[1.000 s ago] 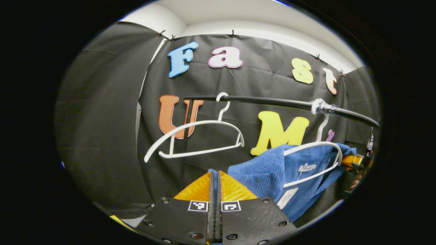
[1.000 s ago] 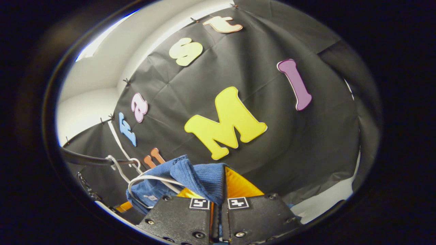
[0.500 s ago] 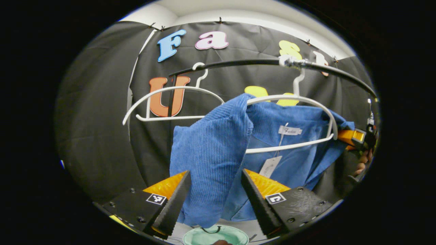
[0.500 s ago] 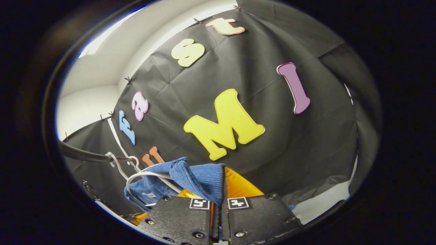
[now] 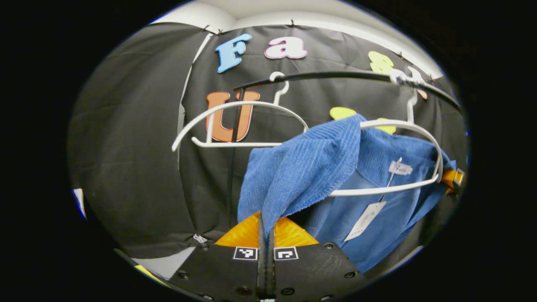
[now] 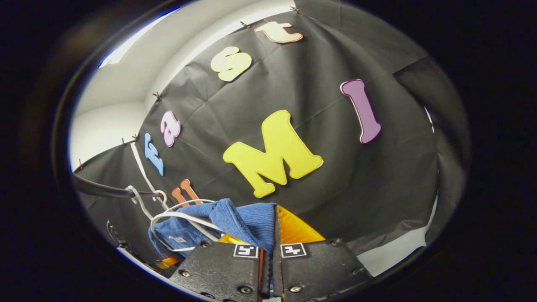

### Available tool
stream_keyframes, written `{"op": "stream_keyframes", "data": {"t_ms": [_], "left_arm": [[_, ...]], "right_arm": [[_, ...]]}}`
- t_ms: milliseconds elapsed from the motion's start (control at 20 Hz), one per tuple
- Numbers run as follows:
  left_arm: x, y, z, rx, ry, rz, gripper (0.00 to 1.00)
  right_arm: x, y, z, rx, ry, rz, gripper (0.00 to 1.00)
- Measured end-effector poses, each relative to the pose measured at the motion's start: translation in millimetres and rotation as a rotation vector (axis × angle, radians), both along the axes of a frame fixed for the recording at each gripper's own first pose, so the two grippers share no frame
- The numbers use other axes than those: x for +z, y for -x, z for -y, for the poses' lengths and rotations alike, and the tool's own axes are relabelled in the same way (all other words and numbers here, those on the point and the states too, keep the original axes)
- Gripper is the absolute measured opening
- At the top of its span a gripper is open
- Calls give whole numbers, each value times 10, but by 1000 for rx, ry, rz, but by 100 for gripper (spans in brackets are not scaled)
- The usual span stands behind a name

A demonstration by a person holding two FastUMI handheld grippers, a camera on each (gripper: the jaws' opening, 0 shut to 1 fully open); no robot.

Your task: Grasp the clothes on the hanger with both hands and then place them into the laundry hamper below.

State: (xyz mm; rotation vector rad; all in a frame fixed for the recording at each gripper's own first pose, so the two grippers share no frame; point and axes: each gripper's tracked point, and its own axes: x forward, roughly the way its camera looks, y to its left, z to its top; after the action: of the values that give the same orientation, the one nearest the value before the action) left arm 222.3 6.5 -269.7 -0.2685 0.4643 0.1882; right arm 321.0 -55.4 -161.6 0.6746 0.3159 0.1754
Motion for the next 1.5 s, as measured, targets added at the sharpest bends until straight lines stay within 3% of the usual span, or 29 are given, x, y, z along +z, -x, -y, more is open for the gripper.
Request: {"op": "stream_keyframes", "data": {"t_ms": [150,250,350,450,500,600,650,700,900,1200,1350,1500], "left_arm": [[201,17,-245,17,-56,40,0],[312,-33,-348,36,-43,57,5],[406,-93,-453,42,-46,74,0],[447,-173,-499,27,-35,76,6],[452,-213,-522,23,-22,76,0],[425,-318,-611,13,-7,67,0],[379,-353,-643,8,5,58,6],[333,-393,-655,-3,16,50,0],[47,-439,-687,-26,52,-6,0],[-387,-114,-663,-25,78,-81,0],[-488,82,-656,-5,124,-107,0],[-484,277,-658,-23,110,-108,0]], "right_arm": [[-34,-40,49,-7,-11,-6,6],[-62,-98,73,-12,-6,-14,6],[-94,-115,55,-10,-4,-17,6],[-147,-151,36,-9,-2,-27,6],[-189,-181,31,-9,-6,-35,7],[-253,-243,4,-3,-18,-52,6],[-302,-262,-14,2,-21,-61,6],[-350,-297,-24,2,-21,-71,6],[-706,-325,-85,7,-12,-146,6],[-1288,-111,-186,-8,16,-270,6],[-1355,30,-250,-23,0,-289,6],[-1450,256,-376,-27,2,-309,6]]}}
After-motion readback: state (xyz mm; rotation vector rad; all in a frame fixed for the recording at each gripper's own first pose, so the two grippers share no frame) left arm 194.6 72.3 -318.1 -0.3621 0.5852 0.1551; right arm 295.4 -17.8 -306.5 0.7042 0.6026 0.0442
